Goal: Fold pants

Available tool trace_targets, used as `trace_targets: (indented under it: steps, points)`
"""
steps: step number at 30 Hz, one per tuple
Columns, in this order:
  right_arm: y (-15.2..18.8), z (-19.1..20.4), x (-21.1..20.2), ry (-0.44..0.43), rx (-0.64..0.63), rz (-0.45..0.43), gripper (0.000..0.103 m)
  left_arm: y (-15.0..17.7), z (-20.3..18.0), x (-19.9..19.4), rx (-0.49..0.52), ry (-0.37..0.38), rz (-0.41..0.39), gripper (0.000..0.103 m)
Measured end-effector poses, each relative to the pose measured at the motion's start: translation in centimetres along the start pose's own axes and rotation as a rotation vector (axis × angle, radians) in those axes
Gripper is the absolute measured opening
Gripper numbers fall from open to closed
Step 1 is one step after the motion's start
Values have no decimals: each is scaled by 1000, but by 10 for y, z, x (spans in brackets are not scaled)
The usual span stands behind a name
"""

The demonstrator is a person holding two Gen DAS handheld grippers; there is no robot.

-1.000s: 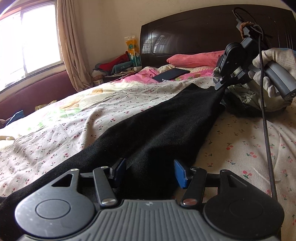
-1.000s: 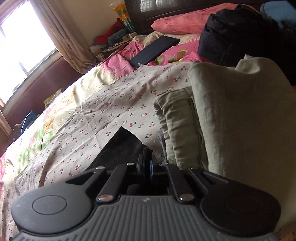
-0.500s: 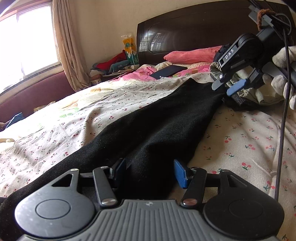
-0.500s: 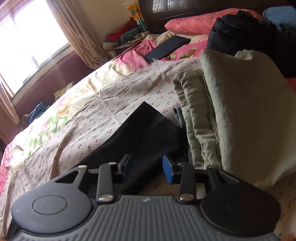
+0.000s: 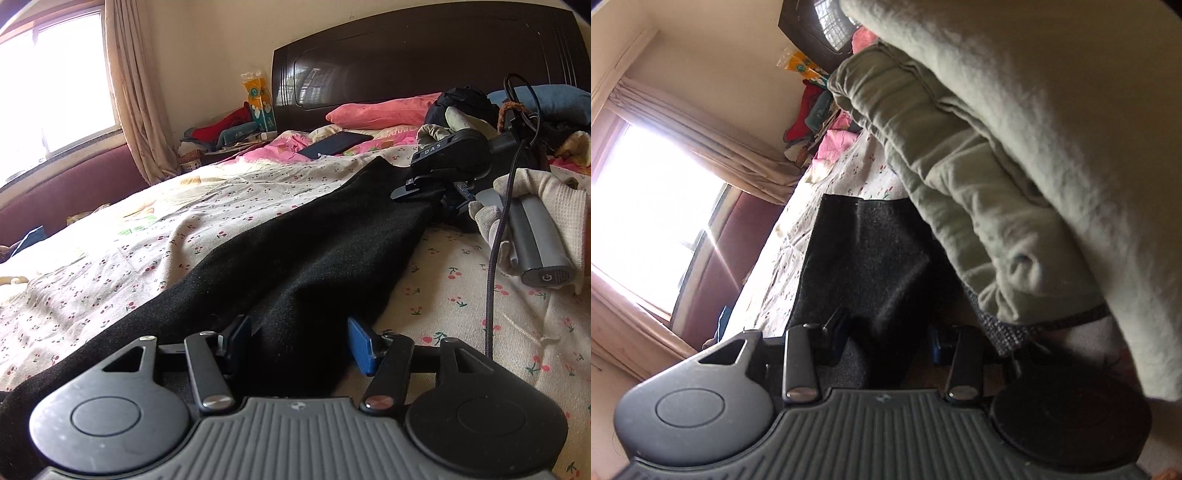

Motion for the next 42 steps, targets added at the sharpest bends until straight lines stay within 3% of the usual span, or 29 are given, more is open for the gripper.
trace_targets:
  steps: [3, 4, 5, 7, 12, 14, 18, 19, 21, 25, 27, 31, 34, 37, 39, 42]
  points:
    - [-4, 2, 8, -51, 32, 1, 44, 1, 1, 1, -20, 9, 16, 74]
    - [-6, 4, 11, -60, 30, 15, 37, 3, 1, 3, -30, 14, 30, 75]
    - [-8, 7, 14, -59, 26, 30, 16, 4, 1, 3, -44, 15, 42, 75]
    - [-12, 12, 16, -75, 58, 55, 9, 3, -2, 1, -47, 18, 56, 75]
    - [-37, 40, -2, -137, -6, 9, 7, 1, -4, -10, -64, 50, 110, 75]
    - [-38, 47, -3, -87, -68, 25, 7, 8, -3, -10, -55, 47, 166, 77]
    - [-23, 49, 4, 100, -238, 130, 8, 11, 0, -28, -72, 31, 152, 77]
    - [-24, 46, 4, 117, -239, 158, 16, 10, 2, -33, -89, 27, 144, 77]
    - [-29, 46, -3, 151, -221, 208, 20, 7, 15, -48, -160, -19, 122, 77]
    - [-31, 91, -53, 162, -417, 132, 21, 7, 36, -67, -266, -126, 87, 77]
    - [-17, 139, -59, 4, -541, 168, 21, 8, 45, -73, -308, -164, 62, 77]
    - [37, 240, -7, -343, -691, 383, 37, 13, 65, -82, -355, -249, 13, 77]
    - [115, 309, 48, -557, -795, 645, 40, 19, 88, -82, -420, -296, 5, 77]
    - [184, 346, 78, -621, -922, 808, 40, 29, 113, -78, -504, -331, 31, 77]
    - [209, 357, 98, -642, -954, 865, 42, 31, 121, -77, -545, -309, 31, 77]
    - [234, 365, 104, -726, -943, 994, 42, 34, 121, -76, -520, -308, 31, 77]
Point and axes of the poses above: each gripper's, at about its wrist camera, not at the fingertips, and x roughly the way its jaws point, z to its left, y to its underside, the point moved 3 cm from there along x, roughly the way its jaws point, and after that the axes turned 13 degrees about -x, right-handed, at the moved point
